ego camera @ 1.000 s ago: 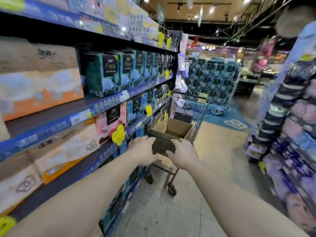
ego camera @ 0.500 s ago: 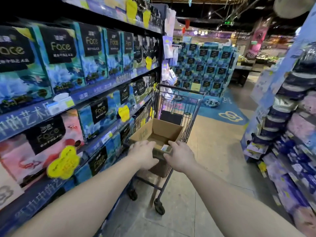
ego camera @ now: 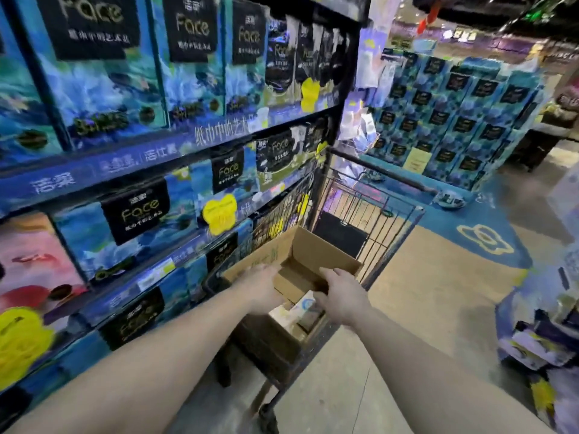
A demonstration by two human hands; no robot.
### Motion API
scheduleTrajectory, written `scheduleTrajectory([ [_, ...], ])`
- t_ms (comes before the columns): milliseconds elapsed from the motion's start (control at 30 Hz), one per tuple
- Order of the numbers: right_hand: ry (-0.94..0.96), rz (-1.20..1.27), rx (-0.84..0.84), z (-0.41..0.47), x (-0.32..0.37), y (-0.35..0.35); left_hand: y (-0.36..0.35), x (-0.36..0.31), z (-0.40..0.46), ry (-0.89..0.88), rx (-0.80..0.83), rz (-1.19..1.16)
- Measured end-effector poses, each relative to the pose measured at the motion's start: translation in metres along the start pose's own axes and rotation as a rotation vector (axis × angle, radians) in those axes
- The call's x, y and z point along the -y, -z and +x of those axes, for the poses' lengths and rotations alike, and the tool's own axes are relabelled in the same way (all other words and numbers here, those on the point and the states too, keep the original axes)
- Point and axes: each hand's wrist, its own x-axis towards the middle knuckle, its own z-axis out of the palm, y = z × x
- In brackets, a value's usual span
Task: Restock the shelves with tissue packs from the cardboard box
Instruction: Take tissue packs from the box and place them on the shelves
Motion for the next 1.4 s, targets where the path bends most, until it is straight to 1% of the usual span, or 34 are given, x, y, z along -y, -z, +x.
scheduleTrajectory([
  [67, -0.008, -0.022, 0.018, 0.036, -0.009, 0.002, 0.002, 0.012, 0.035, 0.017, 0.029, -0.033],
  [200, -0.030, -0.086, 0.110, 0.106, -0.020, 0.013, 0.002, 0.039, 0.098, 0.096, 0.068, -0.063],
  [267, -0.038, -0.084, 0.109, 0.138, -0.019, 0.012, 0.000, 0.047, 0.123, 0.107, 0.083, -0.063],
  [333, -0.031, -0.085, 0.172, 0.164, -0.015, 0.003, -0.008, 0.055, 0.144, 0.143, 0.105, -0.112],
  [433, 0.015, -0.111, 0.317, 0.193, -0.009, -0.018, -0.028, 0.064, 0.163, 0.205, 0.144, -0.207],
  [500, 0.080, -0.144, 0.366, 0.215, -0.006, -0.031, -0.041, 0.071, 0.174, 0.262, 0.167, -0.267],
  [633, 0.137, -0.168, 0.454, 0.262, -0.005, -0.058, -0.062, 0.082, 0.193, 0.375, 0.175, -0.391],
  [733, 0.194, -0.169, 0.532, 0.297, -0.010, -0.081, -0.076, 0.083, 0.208, 0.500, 0.161, -0.553],
  [867, 0.344, -0.221, 0.725, 0.341, -0.022, -0.110, -0.098, 0.064, 0.227, 0.690, 0.095, -0.694],
  [933, 0.395, -0.246, 0.793, 0.358, -0.027, -0.121, -0.117, 0.053, 0.236, 0.764, 0.111, -0.764],
  [1033, 0.432, -0.233, 0.846, 0.381, -0.030, -0.143, -0.143, 0.043, 0.251, 0.948, 0.162, -0.883],
  [1133, 0.408, -0.177, 0.905, 0.393, -0.031, -0.173, -0.172, 0.045, 0.268, 1.044, 0.106, -0.898],
  [1200, 0.352, -0.114, 0.928, 0.398, -0.032, -0.198, -0.190, 0.052, 0.281, 1.093, 0.050, -0.854],
  [1300, 0.260, -0.017, 0.960, 0.409, -0.029, -0.244, -0.225, 0.073, 0.303, 1.171, 0.061, -0.802],
  [1400, 0.157, 0.092, 0.981, 0.414, -0.027, -0.283, -0.255, 0.091, 0.319, 1.226, -0.017, -0.840],
])
